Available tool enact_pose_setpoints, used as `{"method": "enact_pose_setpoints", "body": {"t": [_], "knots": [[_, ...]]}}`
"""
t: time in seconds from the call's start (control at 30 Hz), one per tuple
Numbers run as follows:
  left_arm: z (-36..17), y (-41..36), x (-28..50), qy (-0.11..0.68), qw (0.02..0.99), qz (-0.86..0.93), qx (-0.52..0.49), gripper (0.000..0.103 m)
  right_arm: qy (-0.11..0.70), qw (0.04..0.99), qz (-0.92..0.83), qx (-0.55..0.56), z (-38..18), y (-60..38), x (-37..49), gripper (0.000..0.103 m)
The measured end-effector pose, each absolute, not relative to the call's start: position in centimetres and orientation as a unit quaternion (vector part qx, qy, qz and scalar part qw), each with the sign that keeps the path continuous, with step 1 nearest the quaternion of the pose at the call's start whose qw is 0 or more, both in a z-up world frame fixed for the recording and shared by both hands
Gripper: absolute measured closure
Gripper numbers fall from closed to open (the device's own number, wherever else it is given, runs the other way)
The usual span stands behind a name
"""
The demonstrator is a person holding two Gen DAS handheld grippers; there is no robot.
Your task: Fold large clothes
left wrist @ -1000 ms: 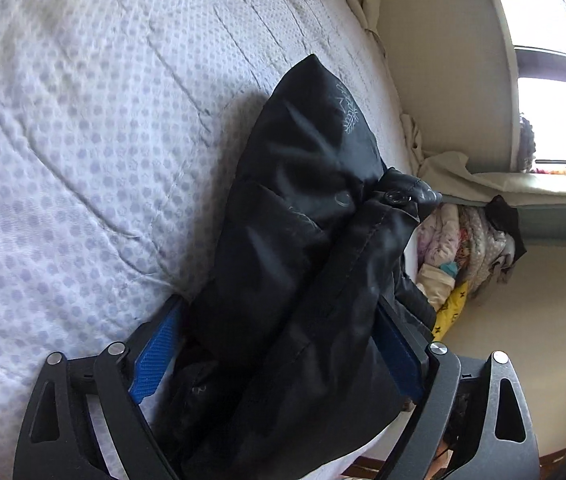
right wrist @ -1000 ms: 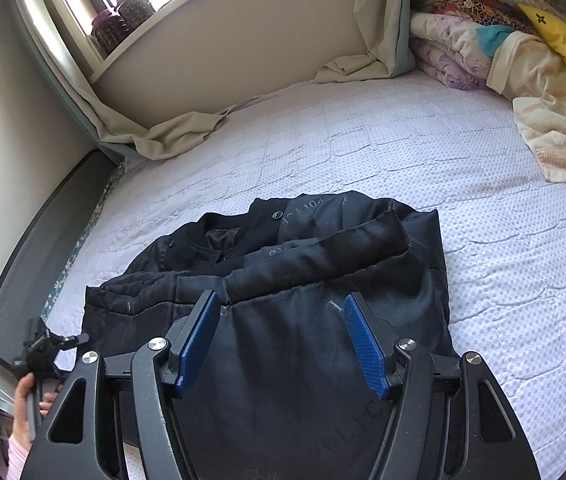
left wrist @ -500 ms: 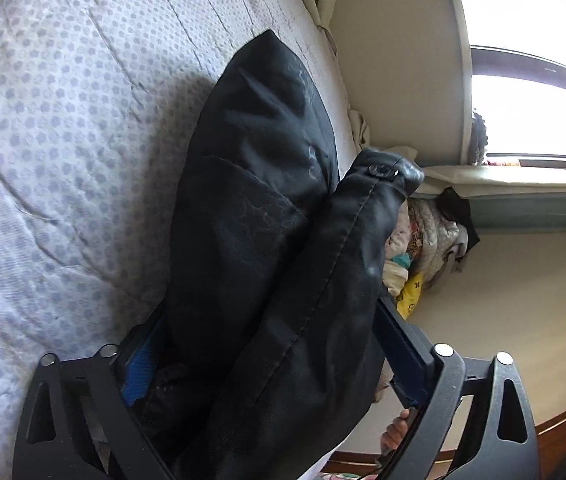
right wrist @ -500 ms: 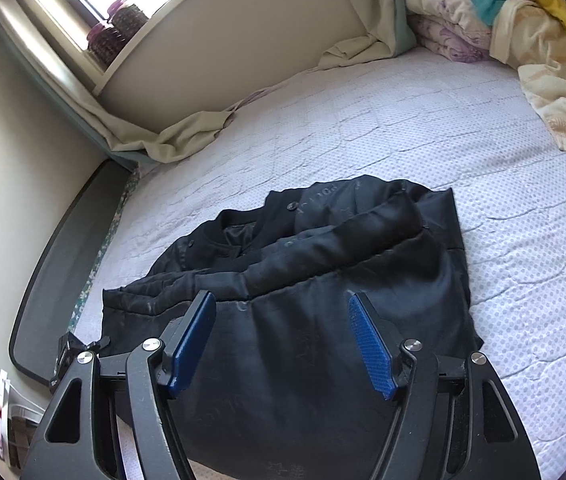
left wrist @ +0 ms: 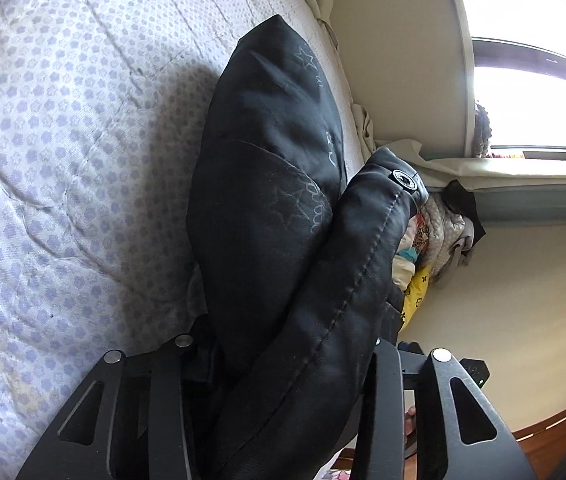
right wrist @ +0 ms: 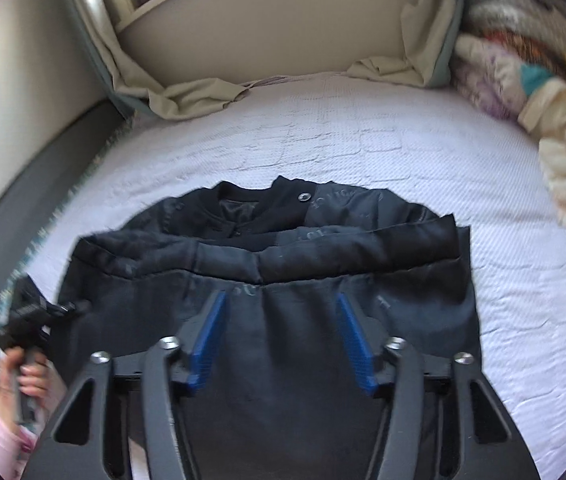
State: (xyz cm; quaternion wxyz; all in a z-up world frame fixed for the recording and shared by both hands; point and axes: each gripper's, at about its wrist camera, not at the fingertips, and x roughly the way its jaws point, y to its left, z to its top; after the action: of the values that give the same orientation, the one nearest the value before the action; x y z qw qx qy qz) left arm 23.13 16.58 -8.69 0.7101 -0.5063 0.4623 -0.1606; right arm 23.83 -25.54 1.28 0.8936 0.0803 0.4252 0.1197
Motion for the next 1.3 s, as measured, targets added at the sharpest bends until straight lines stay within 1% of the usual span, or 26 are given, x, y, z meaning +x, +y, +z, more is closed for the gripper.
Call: {"method": "enact_pose_setpoints", "body": {"t": [0.03,0.13,0.43,0.6,0.8,1.0,1.2,1.3], "knots": [[-8.7,16.5,23.1,0.461,0.710,-0.161,-0.508,0.060,0.426,0.894,0.118,0.075,1.1,-25.5,23.9,0.064],[-8.7,16.1,23.4,0.459,0.709,-0.162,-0.511,0.061,0.430,0.890,0.126,0.083,0.4,-25.4,24.0,0.070],[-8.8,16.3,23.5,0.453,0.711,-0.170,-0.510,0.063,0.460,0.876,0.128,0.063,-3.0,-23.6,25.2,0.070],[-7.9,16.4,22.9,0.439,0.715,-0.187,-0.511,0.064,0.481,0.863,0.129,0.081,-5.6,-23.6,26.9,0.070],[-5.4,15.5,22.8,0.427,0.726,-0.211,-0.496,0.065,0.478,0.867,0.130,0.050,-7.7,-22.6,27.8,0.070],[-2.0,13.3,22.8,0.413,0.753,-0.227,-0.459,0.065,0.476,0.869,0.129,0.046,-8.6,-22.4,28.1,0.070],[1.2,10.2,23.6,0.407,0.761,-0.236,-0.447,0.065,0.468,0.874,0.126,0.041,-8.9,-22.3,27.8,0.070],[3.2,7.7,24.2,0.411,0.771,-0.238,-0.425,0.065,0.468,0.873,0.127,0.048,-8.9,-22.6,27.8,0.071]]}}
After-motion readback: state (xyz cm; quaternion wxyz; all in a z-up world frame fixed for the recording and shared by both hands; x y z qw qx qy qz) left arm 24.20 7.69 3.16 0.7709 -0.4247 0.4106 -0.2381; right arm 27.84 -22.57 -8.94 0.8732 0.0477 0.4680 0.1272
